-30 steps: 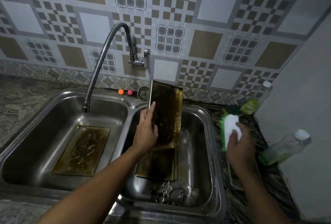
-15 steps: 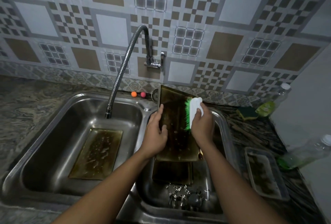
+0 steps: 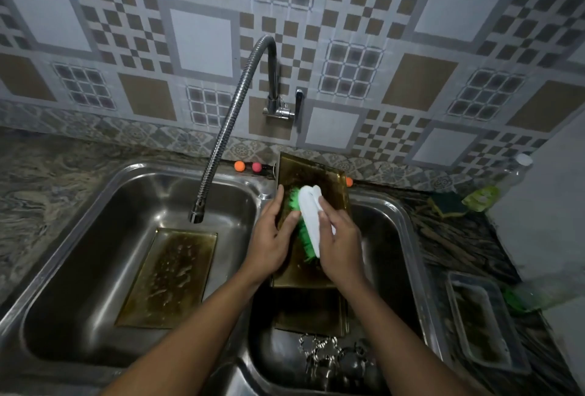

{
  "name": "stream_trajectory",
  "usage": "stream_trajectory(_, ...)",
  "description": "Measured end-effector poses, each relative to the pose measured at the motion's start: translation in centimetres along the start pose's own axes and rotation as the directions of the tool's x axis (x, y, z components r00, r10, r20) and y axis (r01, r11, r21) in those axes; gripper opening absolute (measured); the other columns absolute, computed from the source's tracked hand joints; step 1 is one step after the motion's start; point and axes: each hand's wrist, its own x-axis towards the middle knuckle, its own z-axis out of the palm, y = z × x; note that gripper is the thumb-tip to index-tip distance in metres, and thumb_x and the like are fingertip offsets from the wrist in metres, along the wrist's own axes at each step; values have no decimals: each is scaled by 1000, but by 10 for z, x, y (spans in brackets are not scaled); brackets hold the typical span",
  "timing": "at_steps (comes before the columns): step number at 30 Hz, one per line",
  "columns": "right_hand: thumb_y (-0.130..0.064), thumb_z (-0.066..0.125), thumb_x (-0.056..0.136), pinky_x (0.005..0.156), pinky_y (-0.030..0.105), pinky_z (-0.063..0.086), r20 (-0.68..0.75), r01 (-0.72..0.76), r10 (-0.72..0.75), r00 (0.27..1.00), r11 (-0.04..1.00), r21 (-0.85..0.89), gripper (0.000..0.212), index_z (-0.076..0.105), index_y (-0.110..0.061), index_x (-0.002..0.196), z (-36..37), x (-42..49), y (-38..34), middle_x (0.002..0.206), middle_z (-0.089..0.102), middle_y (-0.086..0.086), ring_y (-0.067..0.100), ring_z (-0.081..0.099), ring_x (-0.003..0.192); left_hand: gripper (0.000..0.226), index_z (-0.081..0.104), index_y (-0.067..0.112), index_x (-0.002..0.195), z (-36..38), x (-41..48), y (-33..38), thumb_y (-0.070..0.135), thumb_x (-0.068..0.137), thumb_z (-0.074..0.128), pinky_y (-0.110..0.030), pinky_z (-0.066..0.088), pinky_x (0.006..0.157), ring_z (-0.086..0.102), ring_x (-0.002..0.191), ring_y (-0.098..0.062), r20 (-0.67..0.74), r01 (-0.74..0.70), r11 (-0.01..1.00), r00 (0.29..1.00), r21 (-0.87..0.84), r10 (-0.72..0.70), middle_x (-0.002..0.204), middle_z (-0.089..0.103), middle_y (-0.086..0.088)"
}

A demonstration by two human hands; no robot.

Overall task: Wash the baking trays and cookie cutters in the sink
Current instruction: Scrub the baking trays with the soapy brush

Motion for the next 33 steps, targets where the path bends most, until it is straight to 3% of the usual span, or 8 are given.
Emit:
stream_trajectory(3,-24,48,101,61,5,41,-42,-146,144,989,989,-36,35,57,-22,136,-20,-8,25,109,63,5,10,60,88,62,27,17,152,3,-13,-4,20,98,56,1,32,95,37,122,26,13,42,998,999,-56,-42,141,42,13)
stream_trajectory(9,-30,44,102,74,23,38,-144,-275,259,955,955,-109,38,54,-21,138,-24,37,24,124,64,7,19,59,104,63,25,17,152,19,-33,-3,16,98,57,5,26,93,31,118,32,96,30,998,995,-47,-25,132,37,28)
stream_trajectory(15,-30,46,101,75,27,49,-10,-11,11,1000,999,-31,37,56,-23,136,-1,26,-12,114,64,3,15,60,100,65,27,23,152,13,-14,13,41,96,53,-1,25,103,31,129,21,43,1,1000,999,-14,-1,142,37,19)
stream_trajectory(19,-28,49,100,68,25,48,63,130,-129,990,991,-22,35,59,-25,134,-8,-9,-4,93,60,-3,7,57,82,67,26,24,153,7,-15,13,50,95,49,-21,31,115,36,134,8,-56,21,999,998,-47,-23,149,40,9)
stream_trajectory(22,-25,52,99,64,26,49,21,52,-52,998,998,-33,34,59,-25,132,-19,-16,19,91,59,-1,9,59,78,73,26,25,153,2,-20,9,59,92,47,-33,32,117,36,141,-8,-85,30,999,996,-40,-33,152,40,1)
stream_trajectory(27,-24,51,100,72,17,41,-105,-116,113,988,993,-27,35,59,-18,133,-25,24,25,109,67,6,13,60,97,64,25,17,153,8,-28,11,35,98,49,0,26,99,32,125,25,39,-17,1000,999,17,16,133,39,30)
stream_trajectory(29,-27,49,100,80,25,49,-110,-123,126,986,992,31,35,59,-19,133,-15,30,7,122,66,6,14,60,105,62,25,11,153,14,-27,13,30,99,49,3,24,97,31,122,28,52,-43,999,998,11,43,130,37,30)
stream_trajectory(33,-35,45,98,74,33,53,-84,7,2,996,994,111,40,59,-24,133,9,0,-20,99,67,1,11,62,87,71,22,15,155,17,-15,19,56,97,29,2,23,99,31,125,24,-38,-43,999,998,-6,43,136,34,26)
